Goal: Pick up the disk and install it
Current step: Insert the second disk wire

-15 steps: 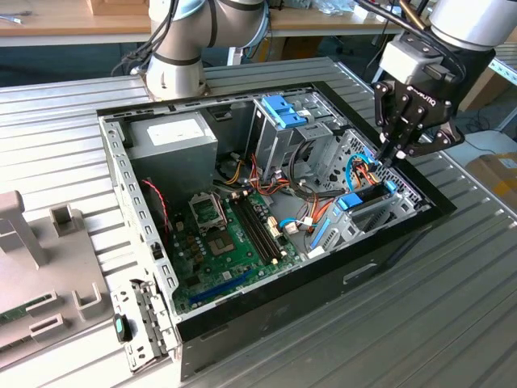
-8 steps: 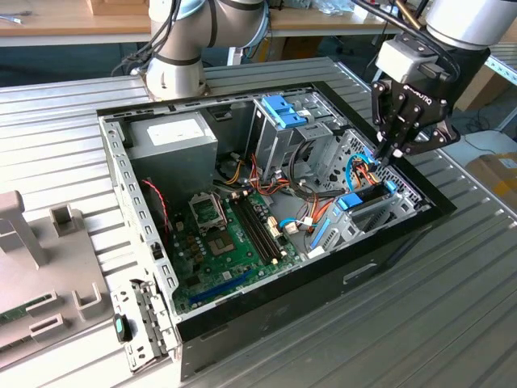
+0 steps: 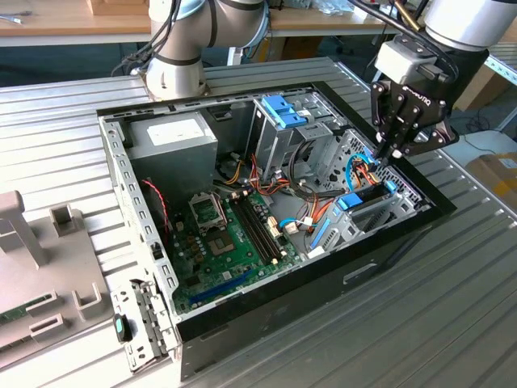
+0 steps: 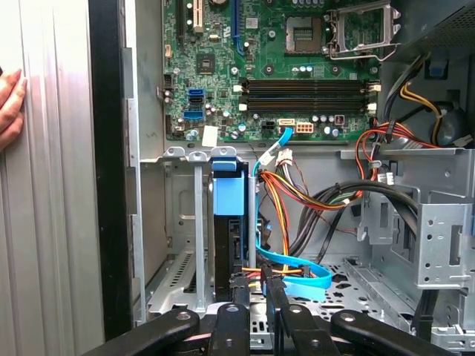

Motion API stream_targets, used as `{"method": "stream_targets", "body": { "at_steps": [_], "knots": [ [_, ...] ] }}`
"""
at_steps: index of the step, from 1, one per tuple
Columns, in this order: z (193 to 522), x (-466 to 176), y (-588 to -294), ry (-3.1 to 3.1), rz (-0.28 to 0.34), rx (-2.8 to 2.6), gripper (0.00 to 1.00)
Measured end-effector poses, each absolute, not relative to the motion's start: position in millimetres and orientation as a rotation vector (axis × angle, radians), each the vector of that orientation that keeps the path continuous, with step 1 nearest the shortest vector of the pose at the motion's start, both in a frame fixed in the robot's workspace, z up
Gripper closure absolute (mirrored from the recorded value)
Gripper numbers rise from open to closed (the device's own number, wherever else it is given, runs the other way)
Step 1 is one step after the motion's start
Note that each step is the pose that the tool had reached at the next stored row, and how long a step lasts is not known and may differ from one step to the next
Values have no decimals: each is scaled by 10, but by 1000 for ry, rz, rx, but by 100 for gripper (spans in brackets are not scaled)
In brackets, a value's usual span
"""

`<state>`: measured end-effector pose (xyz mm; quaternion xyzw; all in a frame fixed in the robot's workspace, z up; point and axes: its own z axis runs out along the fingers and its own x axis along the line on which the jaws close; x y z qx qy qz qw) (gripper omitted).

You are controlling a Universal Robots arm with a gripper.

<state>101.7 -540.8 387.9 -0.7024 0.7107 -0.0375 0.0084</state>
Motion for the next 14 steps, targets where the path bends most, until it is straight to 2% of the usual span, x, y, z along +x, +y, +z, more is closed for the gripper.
{"method": "stream_targets", "body": {
  "at_steps": [14],
  "knots": [
    [3851,1016,-5407,2221,-117,-2195,76]
  ]
}}
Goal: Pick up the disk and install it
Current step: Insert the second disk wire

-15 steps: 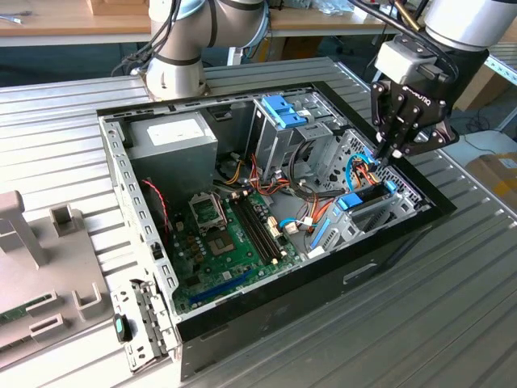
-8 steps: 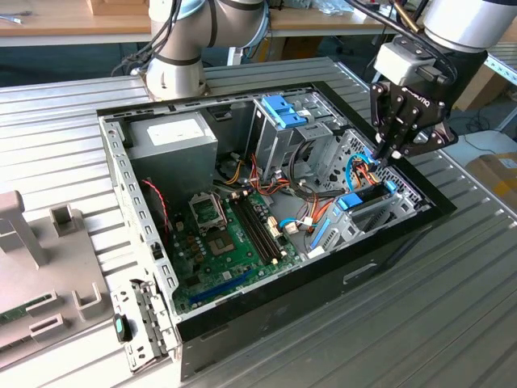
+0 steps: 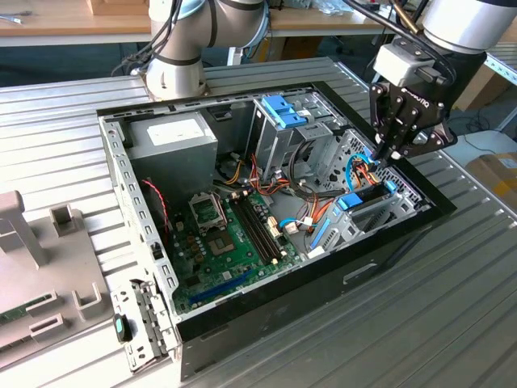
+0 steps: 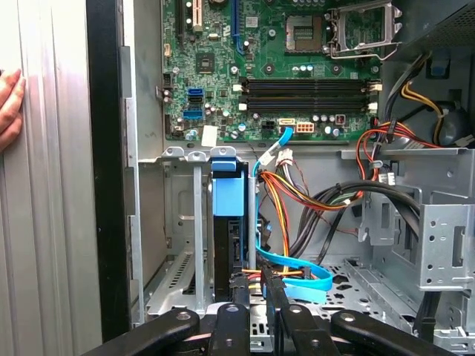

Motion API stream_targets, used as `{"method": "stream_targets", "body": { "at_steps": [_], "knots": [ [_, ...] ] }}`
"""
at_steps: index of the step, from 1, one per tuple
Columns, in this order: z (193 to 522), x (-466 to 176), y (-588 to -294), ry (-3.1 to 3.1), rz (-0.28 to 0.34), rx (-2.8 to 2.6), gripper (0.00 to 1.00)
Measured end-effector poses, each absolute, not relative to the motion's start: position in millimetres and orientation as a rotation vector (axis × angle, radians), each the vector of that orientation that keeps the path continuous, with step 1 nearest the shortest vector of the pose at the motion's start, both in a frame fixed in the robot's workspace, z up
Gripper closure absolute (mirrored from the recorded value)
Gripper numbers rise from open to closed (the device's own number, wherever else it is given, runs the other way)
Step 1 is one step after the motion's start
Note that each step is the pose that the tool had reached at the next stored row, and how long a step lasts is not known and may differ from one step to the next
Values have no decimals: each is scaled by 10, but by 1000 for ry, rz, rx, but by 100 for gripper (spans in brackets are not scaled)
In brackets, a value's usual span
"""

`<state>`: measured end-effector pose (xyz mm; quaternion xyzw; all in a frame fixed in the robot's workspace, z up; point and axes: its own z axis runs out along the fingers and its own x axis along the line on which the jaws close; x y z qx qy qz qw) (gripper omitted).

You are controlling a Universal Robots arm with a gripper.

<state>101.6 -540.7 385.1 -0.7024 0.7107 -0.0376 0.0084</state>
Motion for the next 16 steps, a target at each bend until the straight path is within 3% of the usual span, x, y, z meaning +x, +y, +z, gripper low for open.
{"method": "stream_targets", "body": {
  "at_steps": [16],
  "knots": [
    [3785,1020,-5330,2222,-119,-2196,76]
  ]
}}
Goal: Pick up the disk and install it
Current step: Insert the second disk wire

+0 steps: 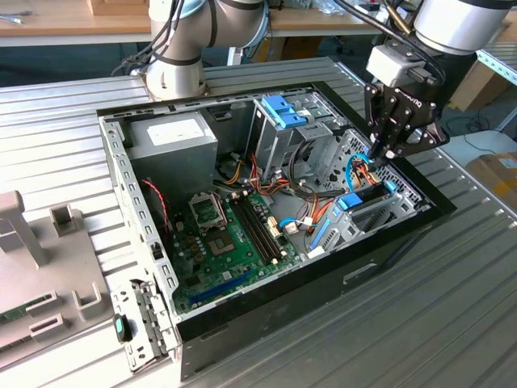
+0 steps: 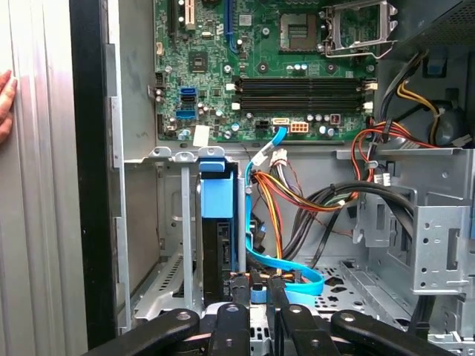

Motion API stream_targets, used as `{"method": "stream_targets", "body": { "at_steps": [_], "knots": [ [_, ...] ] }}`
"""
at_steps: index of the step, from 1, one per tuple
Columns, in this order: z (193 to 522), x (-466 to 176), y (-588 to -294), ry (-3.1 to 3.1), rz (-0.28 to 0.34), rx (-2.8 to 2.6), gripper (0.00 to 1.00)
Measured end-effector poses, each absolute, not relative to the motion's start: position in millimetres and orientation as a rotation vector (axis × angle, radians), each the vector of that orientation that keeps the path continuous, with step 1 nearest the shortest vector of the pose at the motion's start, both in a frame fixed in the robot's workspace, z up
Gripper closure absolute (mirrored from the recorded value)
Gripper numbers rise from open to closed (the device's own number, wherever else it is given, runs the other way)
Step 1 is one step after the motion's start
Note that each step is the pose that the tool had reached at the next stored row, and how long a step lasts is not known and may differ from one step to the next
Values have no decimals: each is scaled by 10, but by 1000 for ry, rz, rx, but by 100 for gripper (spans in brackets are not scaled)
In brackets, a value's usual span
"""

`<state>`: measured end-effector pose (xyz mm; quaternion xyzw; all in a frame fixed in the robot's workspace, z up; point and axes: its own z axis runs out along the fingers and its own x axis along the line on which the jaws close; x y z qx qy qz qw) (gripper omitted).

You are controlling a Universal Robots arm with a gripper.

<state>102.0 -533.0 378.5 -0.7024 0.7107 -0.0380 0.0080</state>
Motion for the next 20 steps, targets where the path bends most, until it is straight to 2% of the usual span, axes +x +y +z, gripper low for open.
{"method": "stream_targets", "body": {
  "at_steps": [20],
  "knots": [
    [3671,1057,-5330,2223,-116,-2197,76]
  ]
}}
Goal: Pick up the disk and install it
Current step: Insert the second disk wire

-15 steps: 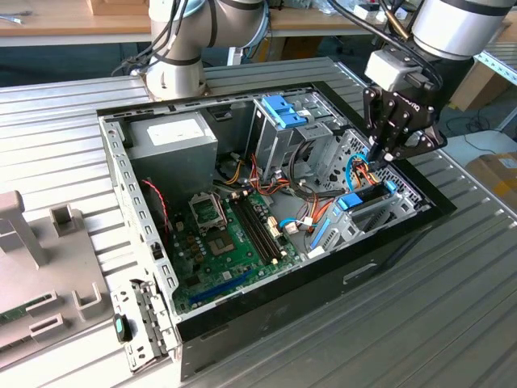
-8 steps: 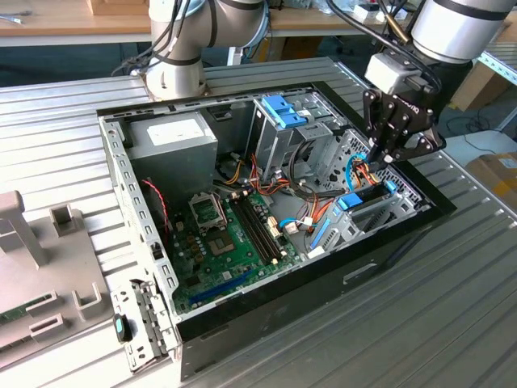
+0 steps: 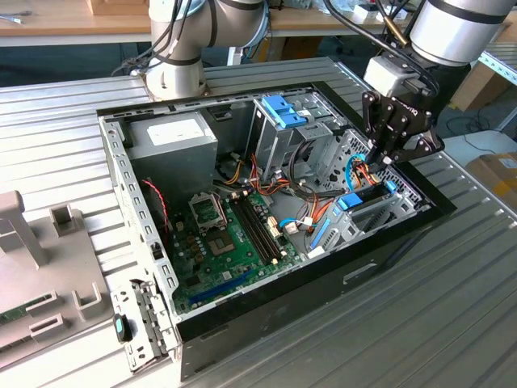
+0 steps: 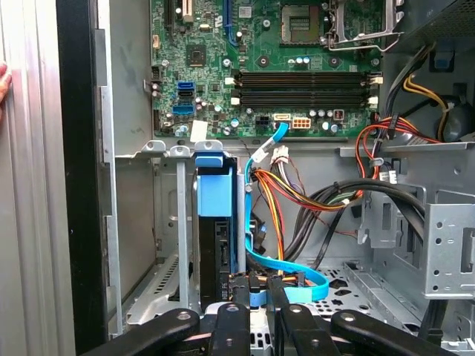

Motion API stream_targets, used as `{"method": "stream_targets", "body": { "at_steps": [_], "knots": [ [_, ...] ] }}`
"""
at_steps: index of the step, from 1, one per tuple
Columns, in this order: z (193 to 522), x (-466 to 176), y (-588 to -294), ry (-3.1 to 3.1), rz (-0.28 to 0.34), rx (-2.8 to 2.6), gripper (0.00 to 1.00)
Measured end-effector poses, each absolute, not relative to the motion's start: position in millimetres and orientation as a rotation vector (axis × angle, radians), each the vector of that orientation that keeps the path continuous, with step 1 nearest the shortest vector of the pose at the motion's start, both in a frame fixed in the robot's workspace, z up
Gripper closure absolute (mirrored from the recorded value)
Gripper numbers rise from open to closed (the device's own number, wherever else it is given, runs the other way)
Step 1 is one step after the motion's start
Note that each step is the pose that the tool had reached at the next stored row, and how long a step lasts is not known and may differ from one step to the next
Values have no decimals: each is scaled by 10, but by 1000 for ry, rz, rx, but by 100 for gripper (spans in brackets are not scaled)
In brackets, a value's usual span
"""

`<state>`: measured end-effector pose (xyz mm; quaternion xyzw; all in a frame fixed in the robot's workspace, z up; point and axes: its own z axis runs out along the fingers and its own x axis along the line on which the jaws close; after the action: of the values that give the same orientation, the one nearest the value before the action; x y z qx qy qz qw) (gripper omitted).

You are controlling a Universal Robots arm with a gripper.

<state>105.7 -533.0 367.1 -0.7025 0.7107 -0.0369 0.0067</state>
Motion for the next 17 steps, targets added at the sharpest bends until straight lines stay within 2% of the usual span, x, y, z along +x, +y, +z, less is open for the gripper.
{"method": "stream_targets", "body": {
  "at_steps": [5,6,17],
  "knots": [
    [3670,1057,-5330,2223,-116,-2198,77],
    [3670,1057,-5330,2223,-116,-2198,84],
    [3668,1003,-5386,2198,-92,-2178,84]
  ]
}}
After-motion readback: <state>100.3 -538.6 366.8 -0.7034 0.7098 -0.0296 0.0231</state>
